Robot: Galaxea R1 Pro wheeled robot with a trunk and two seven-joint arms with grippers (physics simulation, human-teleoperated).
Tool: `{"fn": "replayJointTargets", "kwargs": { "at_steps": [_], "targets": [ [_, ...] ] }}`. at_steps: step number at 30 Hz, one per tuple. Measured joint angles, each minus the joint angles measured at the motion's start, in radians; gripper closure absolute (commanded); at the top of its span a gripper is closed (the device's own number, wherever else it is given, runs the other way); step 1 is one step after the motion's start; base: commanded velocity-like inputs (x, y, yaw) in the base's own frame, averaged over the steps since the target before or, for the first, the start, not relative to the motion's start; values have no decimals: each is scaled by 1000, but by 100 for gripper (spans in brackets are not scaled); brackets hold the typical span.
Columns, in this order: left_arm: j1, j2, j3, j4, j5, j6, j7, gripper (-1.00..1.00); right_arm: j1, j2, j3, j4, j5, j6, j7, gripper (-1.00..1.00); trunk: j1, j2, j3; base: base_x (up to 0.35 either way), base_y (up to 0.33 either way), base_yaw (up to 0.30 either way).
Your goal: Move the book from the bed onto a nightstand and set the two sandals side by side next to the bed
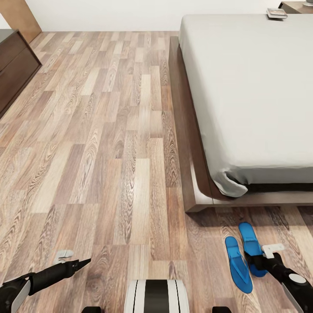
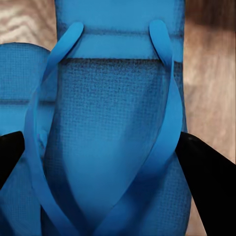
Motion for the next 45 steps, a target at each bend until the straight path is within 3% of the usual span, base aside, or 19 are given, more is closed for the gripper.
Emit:
{"fn": "replayJointTargets", "kwargs": {
  "at_steps": [2, 8, 45],
  "targets": [
    [0, 0, 0, 0, 0, 0, 0, -100, 0, -1, 0, 3, -29, -1, 17, 100, 0, 0, 0, 0, 0, 0],
    [0, 0, 0, 0, 0, 0, 0, -100, 0, -1, -1, 5, -53, -3, 25, 100, 0, 0, 0, 0, 0, 0],
    [0, 0, 0, 0, 0, -3, 6, -100, 0, -1, -2, 3, -54, -4, 18, 100, 0, 0, 0, -28, -53, 0]
  ]
}}
